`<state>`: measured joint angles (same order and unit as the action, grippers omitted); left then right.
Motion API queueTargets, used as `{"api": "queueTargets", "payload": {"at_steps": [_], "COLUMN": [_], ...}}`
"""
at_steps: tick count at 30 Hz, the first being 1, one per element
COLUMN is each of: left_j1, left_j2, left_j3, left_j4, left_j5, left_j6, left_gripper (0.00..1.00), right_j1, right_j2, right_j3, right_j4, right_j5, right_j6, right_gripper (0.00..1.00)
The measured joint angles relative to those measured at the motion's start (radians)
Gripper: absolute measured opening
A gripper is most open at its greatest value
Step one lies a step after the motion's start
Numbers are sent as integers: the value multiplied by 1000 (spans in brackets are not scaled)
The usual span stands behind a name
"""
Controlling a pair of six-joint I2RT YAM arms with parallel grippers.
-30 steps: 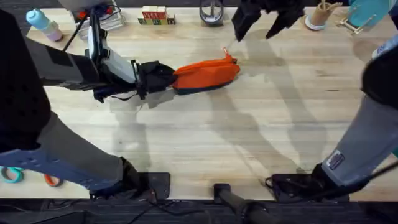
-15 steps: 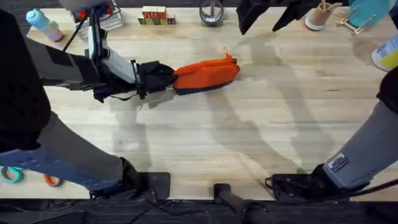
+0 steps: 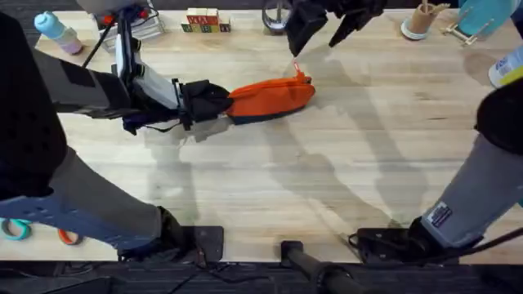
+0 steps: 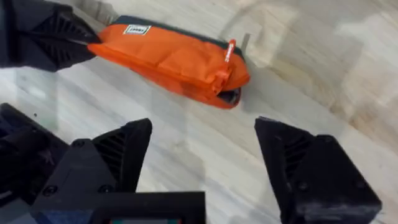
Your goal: Unzip the bag, pick up the pens from the table one at a time and place them inside, then zip the bag closed.
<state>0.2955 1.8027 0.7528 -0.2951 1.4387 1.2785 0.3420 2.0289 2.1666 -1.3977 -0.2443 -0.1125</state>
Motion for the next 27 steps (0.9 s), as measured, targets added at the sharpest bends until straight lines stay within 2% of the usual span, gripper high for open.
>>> {"api": "queueTargets", "payload": {"at_steps": [12, 27], "left_j1": [0, 0], "left_j2": [0, 0], "left_j3": [0, 0], "left_j4": [0, 0], "left_j5": [0, 0], "left_j6": [0, 0], "left_gripper": [42, 42], "right_j1": [0, 4], "right_j2": [25, 144], "right_j3": [0, 0], "right_j4": [20, 35], "right_j5": [0, 0], "right_j6": [-1, 0], "right_gripper": [998, 996]}}
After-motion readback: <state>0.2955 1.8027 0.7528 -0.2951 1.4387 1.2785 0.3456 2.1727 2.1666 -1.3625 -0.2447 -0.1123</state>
